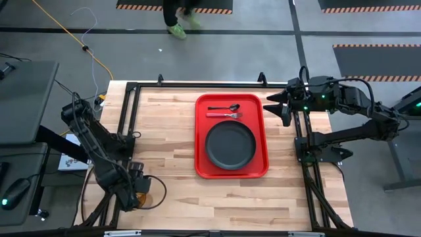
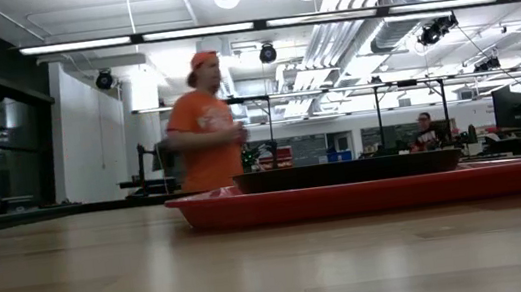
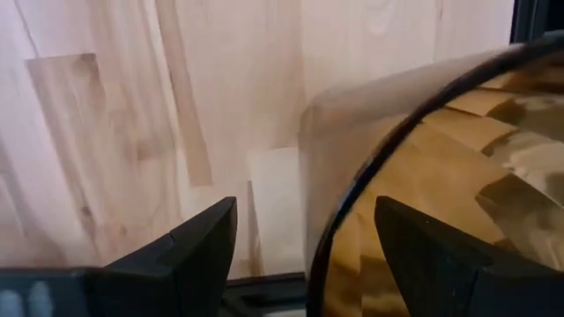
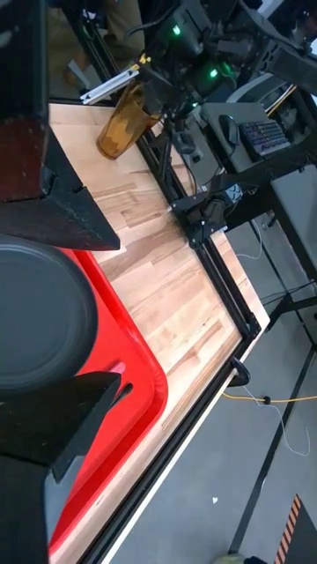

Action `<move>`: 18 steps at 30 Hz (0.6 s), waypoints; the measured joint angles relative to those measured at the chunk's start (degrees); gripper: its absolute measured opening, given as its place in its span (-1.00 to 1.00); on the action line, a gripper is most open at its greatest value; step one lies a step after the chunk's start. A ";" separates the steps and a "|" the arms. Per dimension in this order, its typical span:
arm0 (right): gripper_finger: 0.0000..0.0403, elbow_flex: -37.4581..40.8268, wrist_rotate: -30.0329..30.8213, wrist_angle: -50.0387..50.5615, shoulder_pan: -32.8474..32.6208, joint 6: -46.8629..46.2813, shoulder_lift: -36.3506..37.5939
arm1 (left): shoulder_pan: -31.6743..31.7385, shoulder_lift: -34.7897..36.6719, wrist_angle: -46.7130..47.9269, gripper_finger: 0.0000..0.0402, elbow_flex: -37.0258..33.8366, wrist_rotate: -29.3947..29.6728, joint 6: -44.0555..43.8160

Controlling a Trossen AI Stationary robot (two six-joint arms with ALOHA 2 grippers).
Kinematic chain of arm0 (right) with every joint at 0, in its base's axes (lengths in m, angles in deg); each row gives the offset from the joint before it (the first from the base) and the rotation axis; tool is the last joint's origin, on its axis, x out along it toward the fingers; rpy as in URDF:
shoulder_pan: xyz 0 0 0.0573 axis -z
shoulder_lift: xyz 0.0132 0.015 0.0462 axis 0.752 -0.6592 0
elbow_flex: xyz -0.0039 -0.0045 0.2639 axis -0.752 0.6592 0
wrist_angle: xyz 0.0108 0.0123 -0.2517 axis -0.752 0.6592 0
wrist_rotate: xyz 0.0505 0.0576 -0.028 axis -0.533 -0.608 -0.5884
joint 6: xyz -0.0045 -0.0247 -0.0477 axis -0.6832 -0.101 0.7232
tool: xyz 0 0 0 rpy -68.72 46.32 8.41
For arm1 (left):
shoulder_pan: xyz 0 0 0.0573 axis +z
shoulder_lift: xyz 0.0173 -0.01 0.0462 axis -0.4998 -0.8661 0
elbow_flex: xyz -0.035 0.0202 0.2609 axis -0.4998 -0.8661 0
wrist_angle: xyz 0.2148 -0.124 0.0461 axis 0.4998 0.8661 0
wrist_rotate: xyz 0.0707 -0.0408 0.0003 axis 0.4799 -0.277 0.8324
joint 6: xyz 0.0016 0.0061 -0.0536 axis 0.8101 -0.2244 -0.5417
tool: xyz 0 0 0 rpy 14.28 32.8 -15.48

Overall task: Pick and place plate/cup/fork/spoon on tray
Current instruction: Put the yellow glass on the red tray to the left of the black spoon

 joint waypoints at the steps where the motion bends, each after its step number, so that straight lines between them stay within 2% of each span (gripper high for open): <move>1: 0.14 0.00 0.00 0.00 0.00 0.00 0.00 | -0.02 -0.02 -0.89 0.29 -0.52 -0.03 0.00; 14: 0.14 0.00 0.02 0.00 0.02 0.00 0.00 | 0.03 0.00 -2.72 0.29 -1.58 0.27 -1.04; 18: 0.14 0.00 0.02 0.00 0.00 0.00 0.00 | 0.03 0.00 -2.70 0.21 -1.58 0.31 -1.05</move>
